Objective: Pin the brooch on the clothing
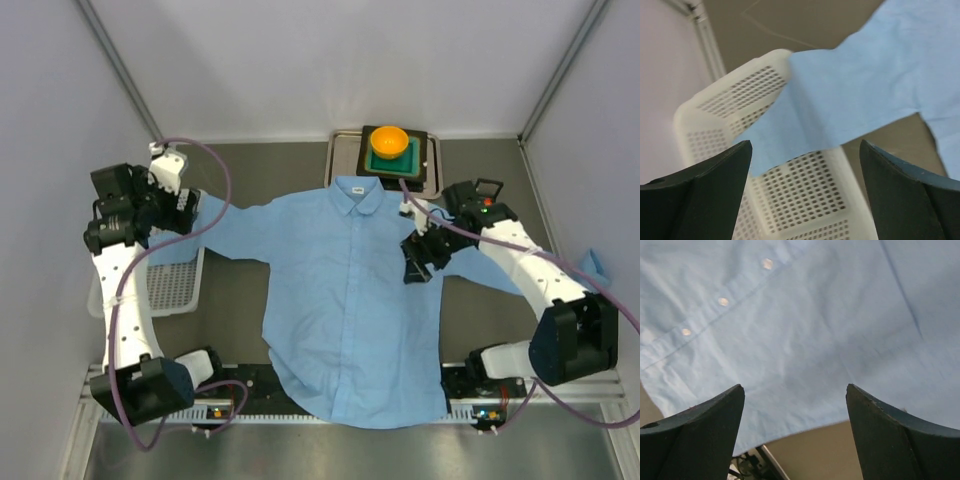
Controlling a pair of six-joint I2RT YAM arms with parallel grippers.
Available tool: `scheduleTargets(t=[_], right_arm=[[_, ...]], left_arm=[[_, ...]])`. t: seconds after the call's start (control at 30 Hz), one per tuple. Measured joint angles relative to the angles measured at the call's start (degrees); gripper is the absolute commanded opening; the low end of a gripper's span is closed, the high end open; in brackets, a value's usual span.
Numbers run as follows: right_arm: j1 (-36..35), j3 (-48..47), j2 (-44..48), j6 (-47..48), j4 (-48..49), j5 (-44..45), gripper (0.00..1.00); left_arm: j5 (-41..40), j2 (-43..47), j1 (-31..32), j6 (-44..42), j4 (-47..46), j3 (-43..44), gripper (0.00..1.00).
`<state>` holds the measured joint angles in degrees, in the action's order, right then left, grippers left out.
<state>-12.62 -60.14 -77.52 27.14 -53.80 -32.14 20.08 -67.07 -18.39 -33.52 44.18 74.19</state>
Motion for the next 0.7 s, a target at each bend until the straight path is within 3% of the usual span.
scheduleTargets(t=[0.2, 0.27, 0.3, 0.47, 0.7], right_arm=[[-20.50, -0.63, 1.31, -6.80, 6.56, 0.04, 0.70], [-28.22, -2.29, 0.39, -8.35, 8.72, 1.73, 0.60], [-31.08, -3.23, -0.24, -8.76, 9.55, 2.60, 0.55], [-47.80, -9.20, -5.90, -10.43, 14.34, 6.69, 0.47], [-61.83, -13.84, -15.74, -10.16, 20.74, 9.29, 0.39]], left_arm=[[11.93, 0.70, 0.07, 7.74, 0.85, -4.24, 0.85], [13.46, -0.35, 0.07, 12.24, 0.81, -5.79, 0.85], [13.55, -0.59, 0.07, 14.60, 0.66, -6.45, 0.85], [12.85, -0.57, 0.07, 24.15, -0.70, -7.32, 0.86], [9.77, 2.60, -0.22, 32.92, -2.75, -8.11, 0.86]])
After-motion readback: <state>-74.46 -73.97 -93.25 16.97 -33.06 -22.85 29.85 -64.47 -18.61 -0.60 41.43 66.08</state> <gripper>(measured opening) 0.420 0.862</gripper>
